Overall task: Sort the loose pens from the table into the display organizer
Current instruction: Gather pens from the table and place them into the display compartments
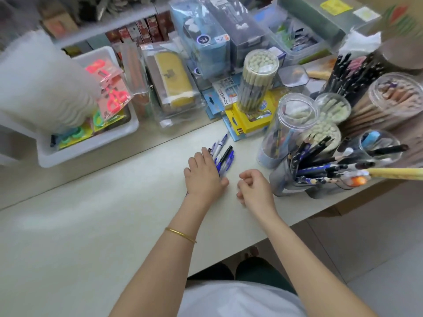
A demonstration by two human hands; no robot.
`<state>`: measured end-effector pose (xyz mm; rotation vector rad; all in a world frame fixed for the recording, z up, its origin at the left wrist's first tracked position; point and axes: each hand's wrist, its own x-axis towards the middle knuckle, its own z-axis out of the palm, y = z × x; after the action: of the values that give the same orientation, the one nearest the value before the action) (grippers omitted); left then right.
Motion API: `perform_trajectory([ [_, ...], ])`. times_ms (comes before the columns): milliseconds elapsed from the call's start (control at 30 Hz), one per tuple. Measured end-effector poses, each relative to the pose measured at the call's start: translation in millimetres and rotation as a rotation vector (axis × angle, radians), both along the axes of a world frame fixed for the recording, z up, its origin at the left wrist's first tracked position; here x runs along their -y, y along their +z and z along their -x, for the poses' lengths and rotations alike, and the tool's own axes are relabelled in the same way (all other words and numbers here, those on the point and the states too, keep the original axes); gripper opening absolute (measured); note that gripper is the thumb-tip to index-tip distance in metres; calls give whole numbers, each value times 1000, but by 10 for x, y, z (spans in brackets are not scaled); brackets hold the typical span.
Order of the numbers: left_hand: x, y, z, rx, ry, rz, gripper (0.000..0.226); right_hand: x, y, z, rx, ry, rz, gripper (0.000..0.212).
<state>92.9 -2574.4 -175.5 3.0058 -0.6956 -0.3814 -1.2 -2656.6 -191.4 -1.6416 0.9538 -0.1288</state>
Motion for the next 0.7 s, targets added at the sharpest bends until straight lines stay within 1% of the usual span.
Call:
perform_trajectory([
  [67, 70, -23, -5, -16, 17, -7, 73, 17, 4, -13, 3, 9, -4, 22],
  [133, 94, -71, 2, 60, 31, 48, 51, 36, 15, -21, 1, 19, -1, 24],
  [167, 90, -74, 6, 76, 25, 69, 44, 49, 24, -22, -1, 22, 3, 25],
  [300, 22, -175, -26, 164, -25, 100, 42, 79, 55, -23, -4, 27, 13, 25],
  [367, 39, -112, -12, 65, 17, 103, 29, 72, 65, -28, 0, 37, 6, 18],
  [400, 48, -122, -20, 38, 38, 75, 24, 64, 72, -33, 5, 40, 2, 15],
  [467, 34, -100, -53, 8, 44, 79, 23, 49, 91, -47, 8, 44, -17, 12],
  [500, 13, -59, -75, -32, 70, 126, 24, 41, 105, -57, 7, 44, -30, 12],
  [600, -63, 120, -161, -235, 224, 425, 21, 14, 161, -101, 5, 41, -67, 12],
  [700, -160, 246, -244, -372, 357, 681, 20, -47, 223, -178, 11, 44, -137, 11],
])
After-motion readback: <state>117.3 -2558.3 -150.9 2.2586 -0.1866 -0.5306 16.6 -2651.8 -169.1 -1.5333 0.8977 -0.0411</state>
